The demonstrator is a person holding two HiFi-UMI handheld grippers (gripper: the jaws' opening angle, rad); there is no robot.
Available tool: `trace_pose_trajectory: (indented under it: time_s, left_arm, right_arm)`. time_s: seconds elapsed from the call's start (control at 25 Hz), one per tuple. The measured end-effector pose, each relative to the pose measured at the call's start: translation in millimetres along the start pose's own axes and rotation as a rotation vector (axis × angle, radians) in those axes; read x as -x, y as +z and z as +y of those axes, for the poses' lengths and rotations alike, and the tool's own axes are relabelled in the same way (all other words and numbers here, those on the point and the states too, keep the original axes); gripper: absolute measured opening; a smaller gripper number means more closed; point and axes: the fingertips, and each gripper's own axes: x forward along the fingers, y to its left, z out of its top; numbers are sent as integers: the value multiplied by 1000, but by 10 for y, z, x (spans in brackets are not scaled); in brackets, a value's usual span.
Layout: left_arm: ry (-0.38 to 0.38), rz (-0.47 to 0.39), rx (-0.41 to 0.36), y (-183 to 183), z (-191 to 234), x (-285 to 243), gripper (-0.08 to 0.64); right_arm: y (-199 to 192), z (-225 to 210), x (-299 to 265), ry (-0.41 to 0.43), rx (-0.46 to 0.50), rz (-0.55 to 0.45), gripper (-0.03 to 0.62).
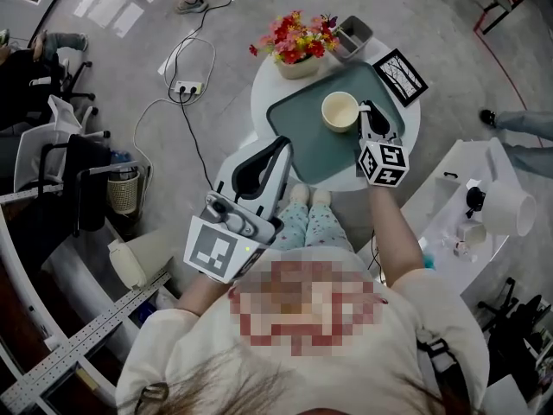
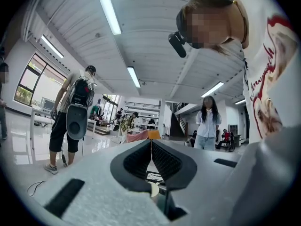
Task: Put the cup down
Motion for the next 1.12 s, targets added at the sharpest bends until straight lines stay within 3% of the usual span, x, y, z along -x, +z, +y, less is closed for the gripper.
trace_pose_trajectory:
  time_s: [1.12]
  left_arm:
    - [24,-11,-7,28,96,50,17]
  right_arm:
    - [-364,-50,-129,-12,42,113,51]
